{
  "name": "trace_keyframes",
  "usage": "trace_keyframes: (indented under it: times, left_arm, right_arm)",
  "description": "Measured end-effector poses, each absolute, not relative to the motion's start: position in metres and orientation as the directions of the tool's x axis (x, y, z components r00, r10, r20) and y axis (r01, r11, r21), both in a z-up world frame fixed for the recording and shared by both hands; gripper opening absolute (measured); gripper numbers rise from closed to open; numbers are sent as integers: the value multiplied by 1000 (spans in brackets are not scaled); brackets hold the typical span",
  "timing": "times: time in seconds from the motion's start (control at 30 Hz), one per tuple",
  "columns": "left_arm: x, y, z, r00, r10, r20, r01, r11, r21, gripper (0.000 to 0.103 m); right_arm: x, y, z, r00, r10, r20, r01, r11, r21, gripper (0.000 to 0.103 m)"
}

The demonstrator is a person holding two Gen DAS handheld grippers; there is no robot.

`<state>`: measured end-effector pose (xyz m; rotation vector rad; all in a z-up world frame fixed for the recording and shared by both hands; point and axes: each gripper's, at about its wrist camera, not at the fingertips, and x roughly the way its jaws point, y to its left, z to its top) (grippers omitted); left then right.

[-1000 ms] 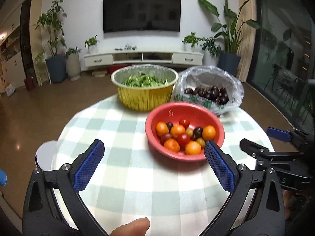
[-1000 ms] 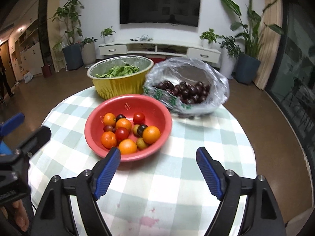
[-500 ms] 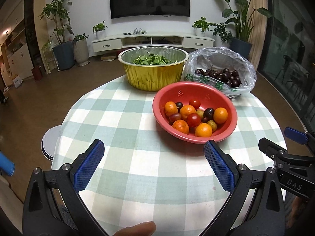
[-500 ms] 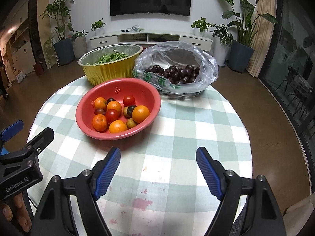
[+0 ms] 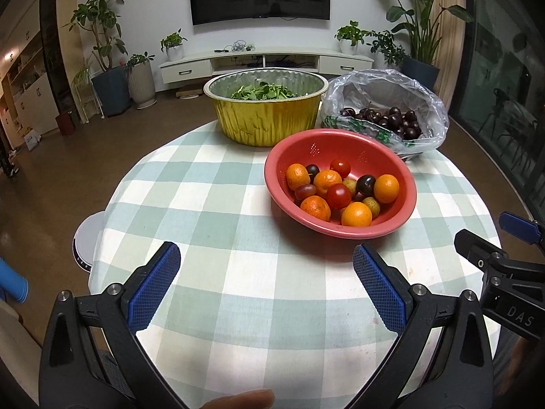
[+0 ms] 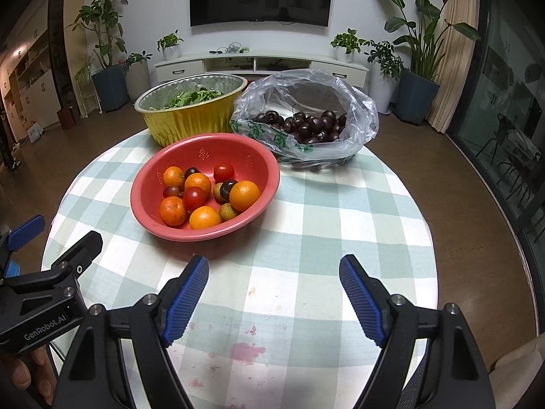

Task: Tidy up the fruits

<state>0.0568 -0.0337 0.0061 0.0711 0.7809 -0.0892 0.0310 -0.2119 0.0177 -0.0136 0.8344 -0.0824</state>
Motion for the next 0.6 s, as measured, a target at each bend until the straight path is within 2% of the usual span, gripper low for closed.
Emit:
trace_keyframes:
  times: [0.6]
  left_arm:
    - [58, -32, 0, 695, -43, -718, 98, 995, 35, 103]
  right_arm:
    - [31, -212, 16, 669, -82, -739, 69, 996, -47, 81]
